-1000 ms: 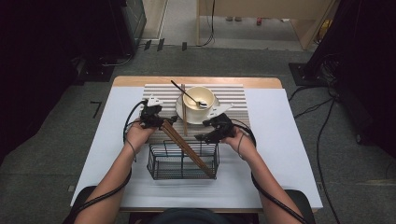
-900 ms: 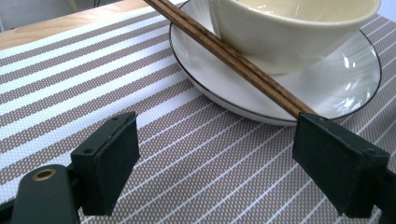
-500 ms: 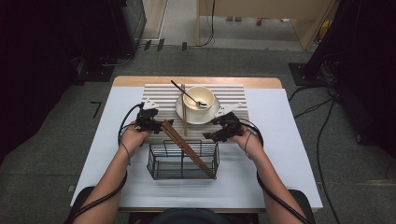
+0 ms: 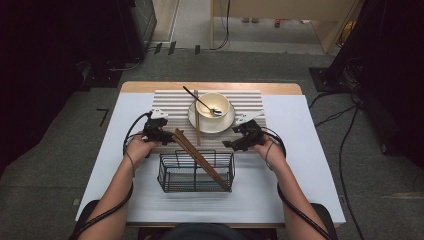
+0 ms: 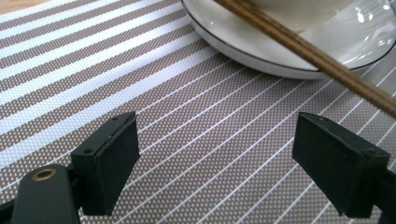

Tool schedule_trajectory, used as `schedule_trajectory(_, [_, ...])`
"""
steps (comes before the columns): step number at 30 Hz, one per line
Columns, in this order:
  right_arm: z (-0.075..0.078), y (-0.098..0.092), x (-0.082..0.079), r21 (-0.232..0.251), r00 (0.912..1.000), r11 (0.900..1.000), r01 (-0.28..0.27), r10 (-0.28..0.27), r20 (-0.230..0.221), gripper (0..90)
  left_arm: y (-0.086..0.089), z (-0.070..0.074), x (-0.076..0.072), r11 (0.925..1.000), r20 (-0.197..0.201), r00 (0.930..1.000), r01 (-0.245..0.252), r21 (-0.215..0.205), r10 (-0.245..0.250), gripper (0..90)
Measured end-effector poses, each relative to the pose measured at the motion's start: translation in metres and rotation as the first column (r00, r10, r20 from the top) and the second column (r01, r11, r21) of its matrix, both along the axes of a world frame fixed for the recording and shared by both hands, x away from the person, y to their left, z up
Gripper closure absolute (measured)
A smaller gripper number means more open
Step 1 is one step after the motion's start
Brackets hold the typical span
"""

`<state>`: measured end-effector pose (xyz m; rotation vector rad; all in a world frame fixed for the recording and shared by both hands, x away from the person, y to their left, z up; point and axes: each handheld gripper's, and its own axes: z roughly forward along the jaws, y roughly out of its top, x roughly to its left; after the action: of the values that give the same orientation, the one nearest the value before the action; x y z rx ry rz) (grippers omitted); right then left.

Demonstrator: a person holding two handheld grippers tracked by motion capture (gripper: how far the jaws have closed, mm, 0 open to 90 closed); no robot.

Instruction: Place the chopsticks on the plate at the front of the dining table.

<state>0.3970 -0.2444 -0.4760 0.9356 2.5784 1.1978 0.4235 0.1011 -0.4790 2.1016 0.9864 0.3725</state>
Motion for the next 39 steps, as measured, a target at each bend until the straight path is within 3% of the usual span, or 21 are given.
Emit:
schedule_trajectory(7, [-0.007,-0.007,0.004,-0.004,0.999,0.999,0.04,-0.04,-0.021,23.2,0.004,-0.004,0.002,0.9997,-0.005,0.9999,0.011,0.023,-0.011,15.3])
schedule_trajectory(19, [-0.019,-0.018,0.009,-0.038,0.9988,0.998,0.048,-0.048,0.013,23.4,0.01,-0.01,0.005,0.999,-0.018,0.9998,0.0,0.044,0.001,15.3])
schedule_trajectory(24, [-0.021,-0.02,0.01,-0.042,0.9989,0.999,0.033,-0.032,0.034,23.1,0.012,-0.014,0.006,0.9978,-0.025,0.9997,-0.006,0.066,0.007,15.3])
schedule_trajectory(32, [-0.026,-0.019,0.007,-0.025,0.9989,1.0,0.002,-0.001,0.047,13.6,0.014,-0.016,0.004,0.997,-0.005,0.9998,0.017,0.075,-0.017,15.1])
schedule_trajectory(34, [-0.026,-0.018,0.007,-0.03,0.9986,1.0,0.001,0.001,0.053,13.4,0.014,-0.019,0.004,0.9973,0.0,0.9993,0.037,0.064,-0.037,10.3])
schedule_trajectory(39, [-0.026,-0.018,0.007,-0.038,0.9983,0.999,0.0,0.003,0.059,13.3,0.014,-0.019,0.004,0.9976,-0.001,0.9993,0.036,0.059,-0.036,10.0])
